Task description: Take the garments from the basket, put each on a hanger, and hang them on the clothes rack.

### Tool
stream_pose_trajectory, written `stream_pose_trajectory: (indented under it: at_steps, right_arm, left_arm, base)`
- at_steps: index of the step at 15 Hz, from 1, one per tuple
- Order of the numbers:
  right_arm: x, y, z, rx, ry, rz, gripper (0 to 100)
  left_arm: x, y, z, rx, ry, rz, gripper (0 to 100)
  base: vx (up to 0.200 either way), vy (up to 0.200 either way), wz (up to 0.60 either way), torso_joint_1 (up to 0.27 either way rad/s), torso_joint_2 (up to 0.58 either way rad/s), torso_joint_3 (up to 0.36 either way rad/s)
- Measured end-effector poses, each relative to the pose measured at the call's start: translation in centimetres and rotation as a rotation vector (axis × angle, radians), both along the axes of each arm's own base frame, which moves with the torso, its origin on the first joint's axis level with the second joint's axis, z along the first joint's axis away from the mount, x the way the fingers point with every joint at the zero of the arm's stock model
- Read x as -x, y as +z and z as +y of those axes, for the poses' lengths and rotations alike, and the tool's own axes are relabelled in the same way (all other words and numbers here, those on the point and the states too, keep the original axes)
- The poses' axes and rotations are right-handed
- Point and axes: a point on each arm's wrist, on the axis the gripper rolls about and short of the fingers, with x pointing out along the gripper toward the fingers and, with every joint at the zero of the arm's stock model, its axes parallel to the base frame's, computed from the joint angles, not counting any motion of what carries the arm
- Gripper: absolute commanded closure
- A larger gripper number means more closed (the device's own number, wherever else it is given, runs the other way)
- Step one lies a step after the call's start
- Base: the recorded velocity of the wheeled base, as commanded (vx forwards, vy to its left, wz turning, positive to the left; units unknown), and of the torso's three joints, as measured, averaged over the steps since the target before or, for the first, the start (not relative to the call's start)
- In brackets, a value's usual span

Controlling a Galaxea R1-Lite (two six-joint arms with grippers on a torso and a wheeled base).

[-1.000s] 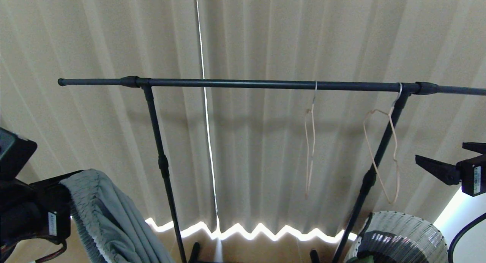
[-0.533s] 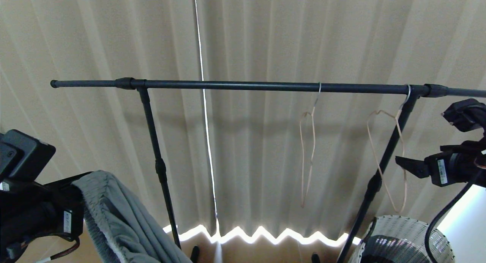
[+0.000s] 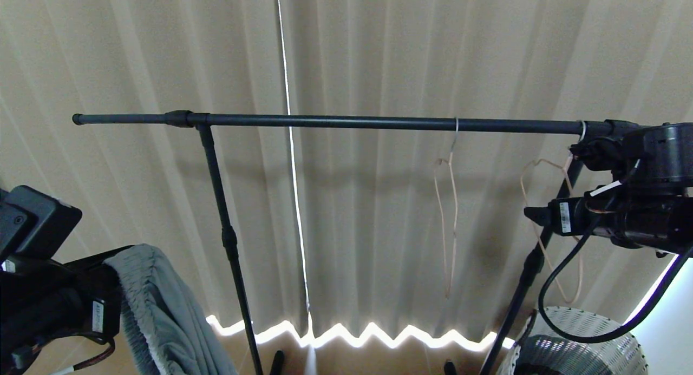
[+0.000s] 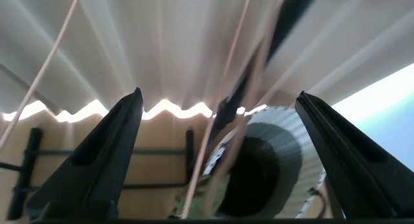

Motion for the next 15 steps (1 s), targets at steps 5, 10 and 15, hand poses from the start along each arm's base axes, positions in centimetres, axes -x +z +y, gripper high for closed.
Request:
stream_pose_trajectory:
  at_steps: [5, 10, 15]
  right_arm:
    - [-0.1, -1.1, 0.2, -0.036, -0.07, 0.051, 0]
    - [-0.3, -1.4, 0.1, -0.036, -0.124, 0.052, 0]
    - [-0.4, -1.5, 0.0, -0.036, -0.129, 0.053, 100]
  left_arm:
    - [0.0, 0.0, 0.0, 0.0, -0.001, 0.001, 100]
    - [0.1, 0.0, 0.0, 0.0, -0.001, -0.002, 100]
    - [0.1, 0.0, 0.0, 0.0, -0.001, -0.002, 100]
  base:
    - [0.0, 0.0, 0.0, 0.0, 0.0, 0.0]
    - [0.0, 0.0, 0.0, 0.0, 0.0, 0.0]
    - [0.0, 0.0, 0.0, 0.0, 0.0, 0.0]
